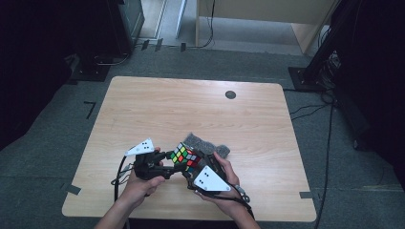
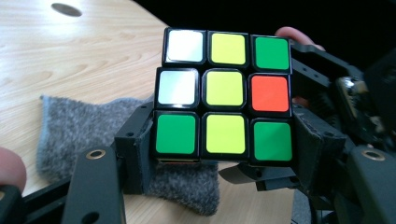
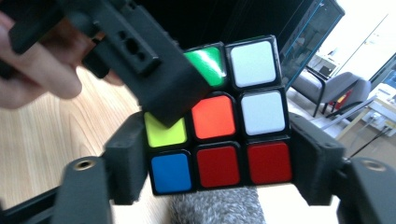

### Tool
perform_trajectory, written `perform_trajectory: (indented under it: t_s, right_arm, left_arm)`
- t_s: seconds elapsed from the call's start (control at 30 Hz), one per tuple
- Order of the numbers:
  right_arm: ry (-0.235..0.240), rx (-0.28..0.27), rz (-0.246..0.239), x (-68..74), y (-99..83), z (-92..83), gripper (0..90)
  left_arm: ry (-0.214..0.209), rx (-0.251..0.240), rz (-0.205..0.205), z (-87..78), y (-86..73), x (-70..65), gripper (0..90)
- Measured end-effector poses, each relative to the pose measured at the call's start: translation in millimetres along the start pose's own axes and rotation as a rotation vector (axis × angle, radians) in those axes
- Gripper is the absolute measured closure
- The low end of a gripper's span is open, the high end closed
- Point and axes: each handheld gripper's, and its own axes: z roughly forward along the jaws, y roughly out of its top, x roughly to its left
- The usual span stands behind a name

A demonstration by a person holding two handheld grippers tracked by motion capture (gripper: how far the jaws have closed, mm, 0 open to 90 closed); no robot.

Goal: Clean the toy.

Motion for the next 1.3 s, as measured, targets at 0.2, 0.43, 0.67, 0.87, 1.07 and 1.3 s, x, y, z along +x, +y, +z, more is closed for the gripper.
perform_trajectory:
  t_s: [0.2,0.43,0.67,0.87,1.07,1.3]
  right_arm:
    - [0.009,0.009,0.017,-1.5,-0.5,-0.4,34.2]
    - [0.007,0.049,0.022,-6.2,-3.8,-1.7,34.2]
    - [-0.012,0.090,0.138,-23.5,-4.3,-6.1,34.2]
    - [-0.002,0.128,0.296,-34.8,2.9,-10.8,34.2]
    - [0.000,0.186,0.377,-31.0,14.8,-11.0,34.1]
    - [0.005,0.236,0.439,-25.2,24.6,-8.5,34.1]
  left_arm:
    - [-0.011,-0.008,0.001,1.3,0.0,0.8,33.1]
    - [-0.004,-0.144,0.003,-19.4,7.1,6.0,26.2]
    - [0.207,-0.117,0.224,-26.5,-0.6,11.0,19.0]
    - [0.377,-0.038,0.487,-8.0,-18.4,0.1,18.7]
    - [0.431,0.009,0.650,8.7,-31.3,-12.2,17.8]
    - [0.460,0.005,0.781,16.7,-39.1,-23.2,16.3]
